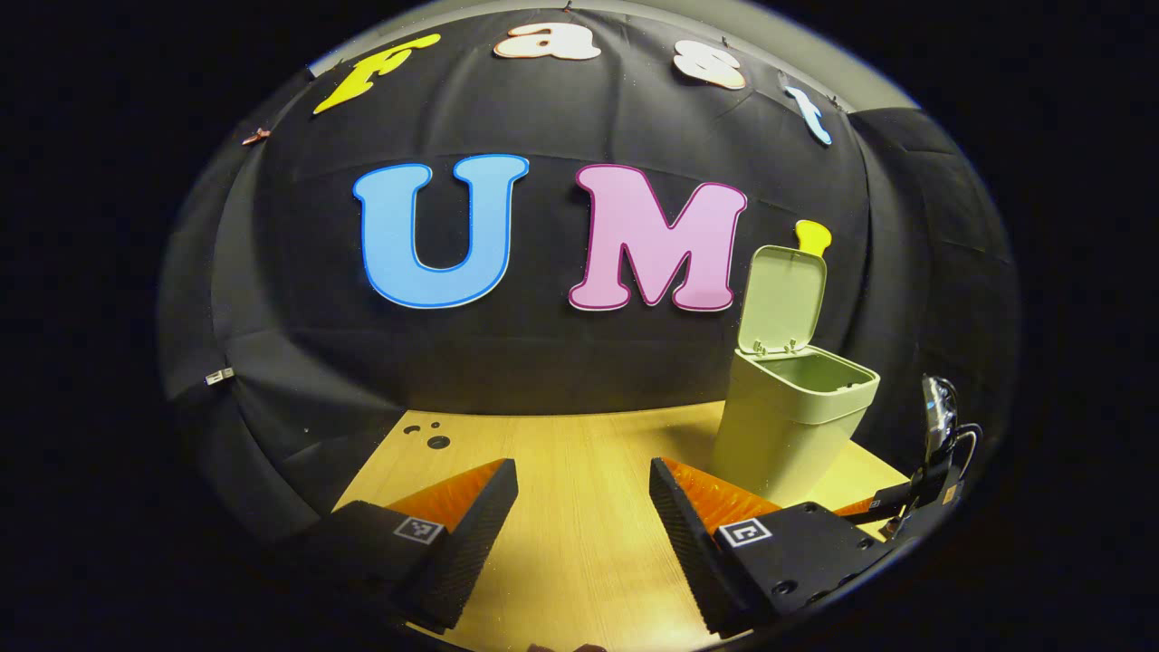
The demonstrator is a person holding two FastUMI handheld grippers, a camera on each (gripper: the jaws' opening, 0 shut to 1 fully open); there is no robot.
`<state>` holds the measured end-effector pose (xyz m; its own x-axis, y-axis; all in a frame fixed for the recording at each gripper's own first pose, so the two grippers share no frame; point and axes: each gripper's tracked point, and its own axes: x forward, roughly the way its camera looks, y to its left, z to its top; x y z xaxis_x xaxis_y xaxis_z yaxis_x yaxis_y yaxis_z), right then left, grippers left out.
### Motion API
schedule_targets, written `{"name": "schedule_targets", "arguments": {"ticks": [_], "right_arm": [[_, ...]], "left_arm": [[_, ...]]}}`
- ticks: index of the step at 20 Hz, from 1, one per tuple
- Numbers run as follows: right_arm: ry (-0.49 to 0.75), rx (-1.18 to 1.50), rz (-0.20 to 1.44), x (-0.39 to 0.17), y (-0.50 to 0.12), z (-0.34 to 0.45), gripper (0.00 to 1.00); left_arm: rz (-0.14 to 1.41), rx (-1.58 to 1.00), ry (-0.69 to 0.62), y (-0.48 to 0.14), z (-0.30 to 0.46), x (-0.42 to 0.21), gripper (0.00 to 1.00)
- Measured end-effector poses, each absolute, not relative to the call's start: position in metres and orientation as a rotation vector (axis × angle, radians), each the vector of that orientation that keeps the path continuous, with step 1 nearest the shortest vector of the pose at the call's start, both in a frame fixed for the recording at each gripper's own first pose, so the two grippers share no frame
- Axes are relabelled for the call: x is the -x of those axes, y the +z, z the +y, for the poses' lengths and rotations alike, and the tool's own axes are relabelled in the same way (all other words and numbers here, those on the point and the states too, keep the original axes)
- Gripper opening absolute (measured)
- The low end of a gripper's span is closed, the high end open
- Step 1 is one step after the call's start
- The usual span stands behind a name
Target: Press the lid of the desktop garbage bin to open it, pick up the crumpled paper on the desktop and throw it into the bin, then pick up the pop can on the desktop and drop it into the bin, and finally close the garbage bin lid.
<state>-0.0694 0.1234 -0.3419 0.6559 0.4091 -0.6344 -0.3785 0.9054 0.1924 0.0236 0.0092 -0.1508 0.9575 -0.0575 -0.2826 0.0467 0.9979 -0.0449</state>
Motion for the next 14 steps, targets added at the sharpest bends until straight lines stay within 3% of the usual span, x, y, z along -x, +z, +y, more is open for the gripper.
{"name": "schedule_targets", "arguments": {"ticks": [4, 5, 6, 14], "right_arm": [[0.446, -0.020, 0.781, 0.073, -0.366, 0.130, 0.97], [0.448, -0.015, 0.795, 0.074, -0.370, 0.130, 0.94], [0.445, -0.027, 0.783, 0.072, -0.366, 0.132, 0.83], [0.387, -0.077, 0.687, 0.060, -0.296, 0.104, 0.82]], "left_arm": [[0.289, 0.039, -0.035, -0.152, 0.023, -0.025, 0.94], [0.291, 0.040, -0.034, -0.152, 0.024, -0.025, 0.96], [0.292, 0.041, -0.035, -0.154, 0.025, -0.027, 0.94], [0.294, 0.056, -0.049, -0.154, 0.016, -0.026, 0.94]]}}
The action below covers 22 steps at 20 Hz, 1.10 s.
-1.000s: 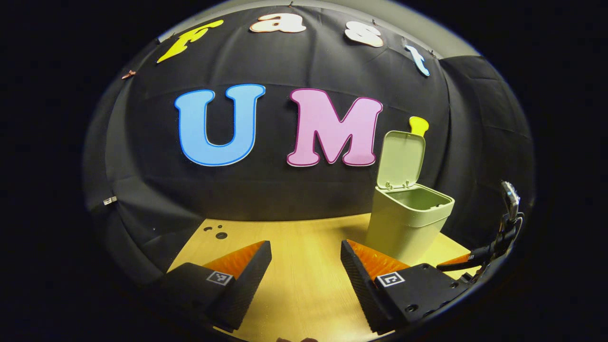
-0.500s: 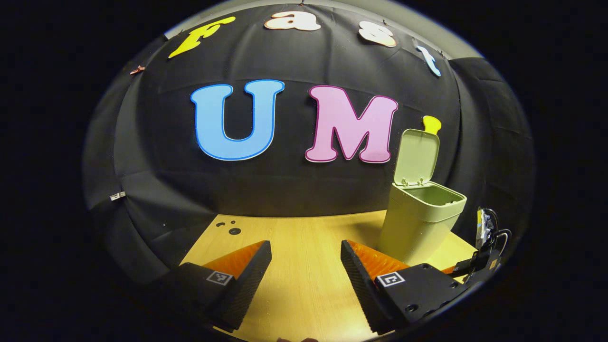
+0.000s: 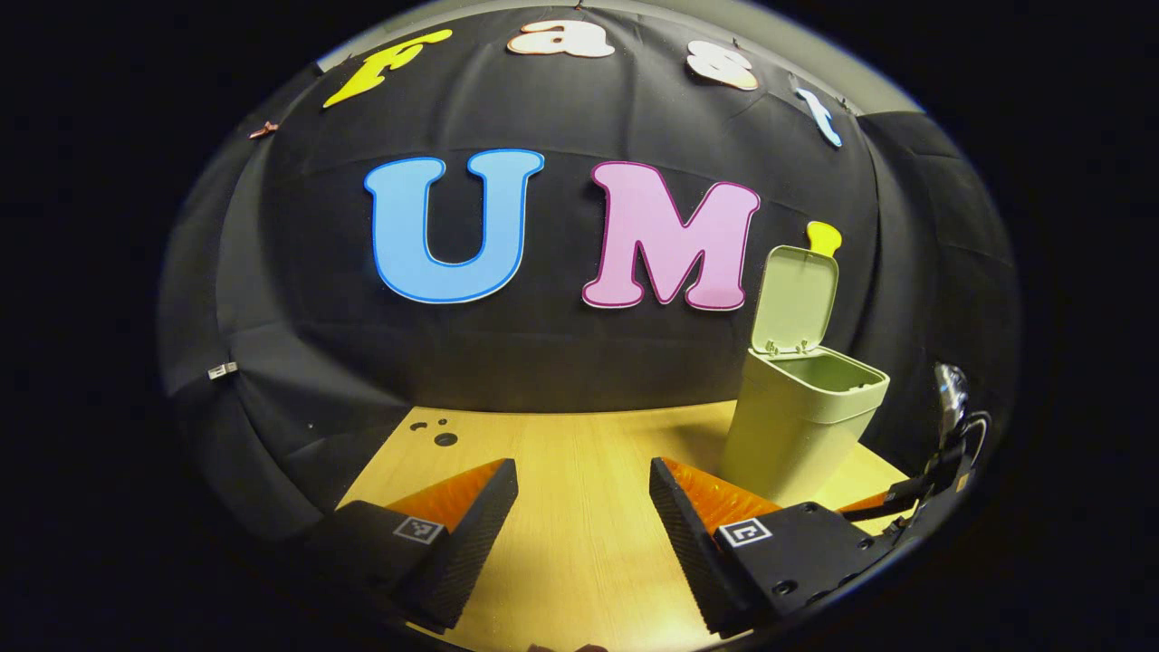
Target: Press the lid of the desktop garbage bin to open it, pick up the crumpled paper on the desktop and throw it into the bin, then pick up the pop can on the desktop and drop it into the bin, and finally close the garbage bin lid.
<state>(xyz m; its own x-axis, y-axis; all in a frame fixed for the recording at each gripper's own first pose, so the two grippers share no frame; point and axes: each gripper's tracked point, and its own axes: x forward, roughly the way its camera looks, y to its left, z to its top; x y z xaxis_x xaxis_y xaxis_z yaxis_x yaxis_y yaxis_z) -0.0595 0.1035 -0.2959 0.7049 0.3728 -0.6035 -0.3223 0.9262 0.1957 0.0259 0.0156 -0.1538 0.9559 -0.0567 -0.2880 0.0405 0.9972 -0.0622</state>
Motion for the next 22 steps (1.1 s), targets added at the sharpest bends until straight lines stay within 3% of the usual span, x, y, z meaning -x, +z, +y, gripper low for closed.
{"name": "schedule_targets", "arguments": {"ticks": [12, 22], "right_arm": [[0.290, -0.179, 0.384, -0.013, -0.127, 0.024, 0.82], [0.161, -0.141, 0.338, -0.080, -0.108, -0.056, 0.81]], "left_arm": [[0.289, 0.072, -0.093, -0.153, -0.012, -0.038, 0.96], [0.301, 0.083, -0.065, -0.155, -0.016, -0.054, 0.94]]}}
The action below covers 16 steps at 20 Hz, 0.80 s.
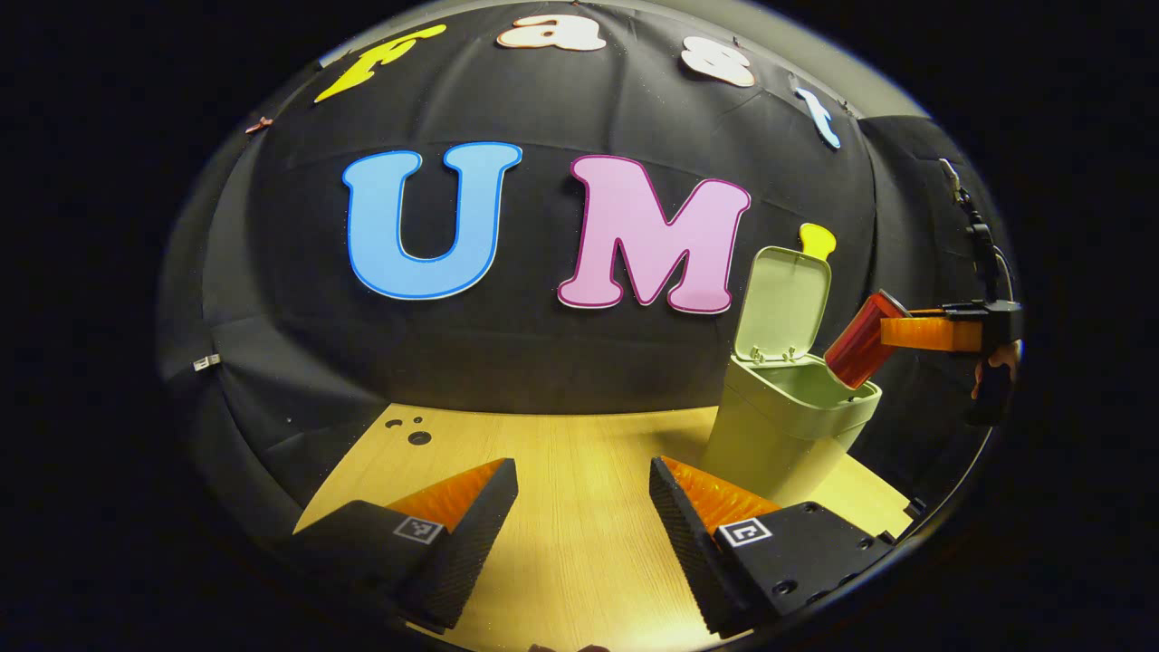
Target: Press the lid of the desktop garbage bin to open it, pick up the crumpled paper on the desktop and throw it into the bin, then pick up the pop can on the desktop and drop it into the bin, and finally close the garbage bin lid.
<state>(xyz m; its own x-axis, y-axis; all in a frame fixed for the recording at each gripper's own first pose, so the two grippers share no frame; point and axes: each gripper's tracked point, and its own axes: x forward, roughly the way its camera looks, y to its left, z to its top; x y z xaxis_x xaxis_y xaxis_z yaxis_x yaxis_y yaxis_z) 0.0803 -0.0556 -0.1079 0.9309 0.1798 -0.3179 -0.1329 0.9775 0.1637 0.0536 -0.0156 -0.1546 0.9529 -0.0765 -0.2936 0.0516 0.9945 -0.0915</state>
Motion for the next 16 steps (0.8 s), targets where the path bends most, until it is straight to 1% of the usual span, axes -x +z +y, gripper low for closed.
{"name": "schedule_targets", "arguments": {"ticks": [4, 9, 12, 16], "right_arm": [[0.128, -0.145, 0.397, -0.101, -0.135, -0.078, 0.81], [0.131, -0.133, 0.497, -0.123, -0.176, -0.090, 0.82], [0.124, -0.137, 0.582, -0.125, -0.201, -0.095, 0.82], [0.154, -0.120, 0.686, -0.121, -0.231, -0.096, 0.82]], "left_arm": [[0.313, 0.100, -0.037, -0.159, -0.019, -0.061, 0.94], [0.342, 0.104, 0.002, -0.166, -0.021, -0.069, 0.95], [0.357, 0.101, 0.024, -0.170, -0.025, -0.073, 0.95], [0.367, 0.107, 0.034, -0.171, -0.034, -0.079, 0.95]]}}
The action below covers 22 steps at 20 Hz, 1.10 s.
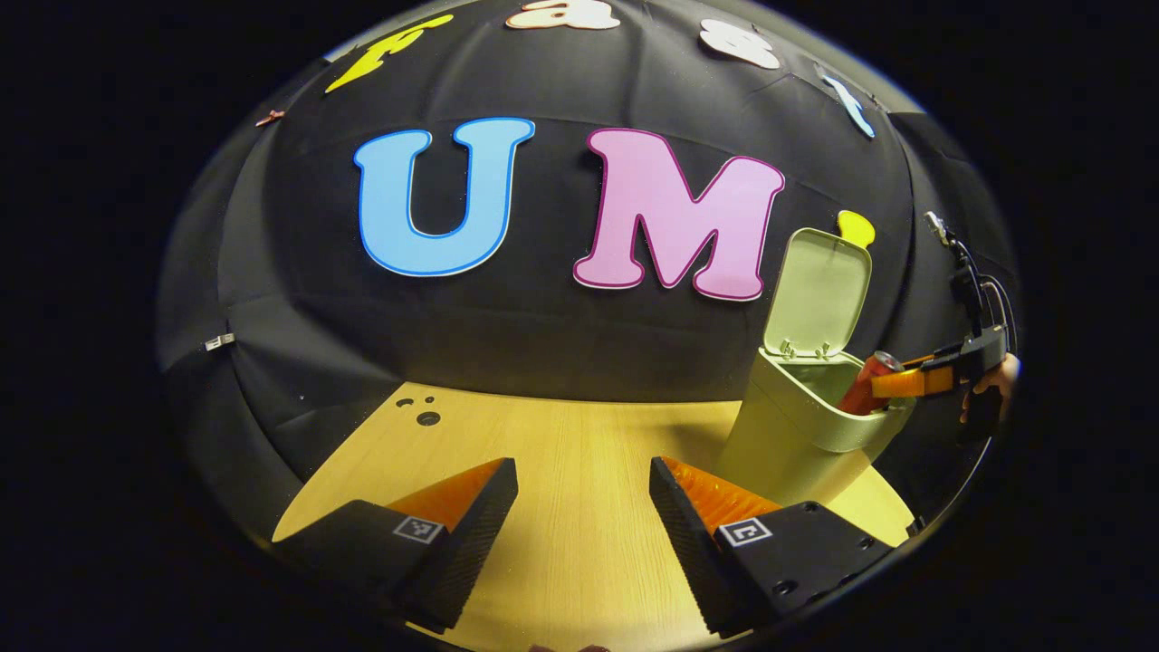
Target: Press the lid of the desktop garbage bin to open it, pick up the crumpled paper on the desktop and throw it into the bin, then pick up the pop can on the desktop and drop it into the bin, and finally close the garbage bin lid.
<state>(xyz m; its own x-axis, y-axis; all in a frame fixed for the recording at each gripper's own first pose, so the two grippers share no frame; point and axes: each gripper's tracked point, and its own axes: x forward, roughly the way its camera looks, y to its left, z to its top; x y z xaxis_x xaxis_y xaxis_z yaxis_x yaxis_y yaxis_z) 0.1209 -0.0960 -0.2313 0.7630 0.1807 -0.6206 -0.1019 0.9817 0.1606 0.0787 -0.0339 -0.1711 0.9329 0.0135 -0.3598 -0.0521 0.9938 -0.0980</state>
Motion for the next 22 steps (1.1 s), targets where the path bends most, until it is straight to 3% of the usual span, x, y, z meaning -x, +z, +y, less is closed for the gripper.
{"name": "schedule_targets", "arguments": {"ticks": [17, 22], "right_arm": [[0.158, -0.137, 0.691, -0.118, -0.230, -0.095, 0.81], [0.153, -0.173, 0.585, -0.124, -0.197, -0.094, 0.81]], "left_arm": [[0.368, 0.115, 0.054, -0.169, -0.034, -0.067, 0.95], [0.363, 0.114, 0.044, -0.167, -0.036, -0.068, 0.95]]}}
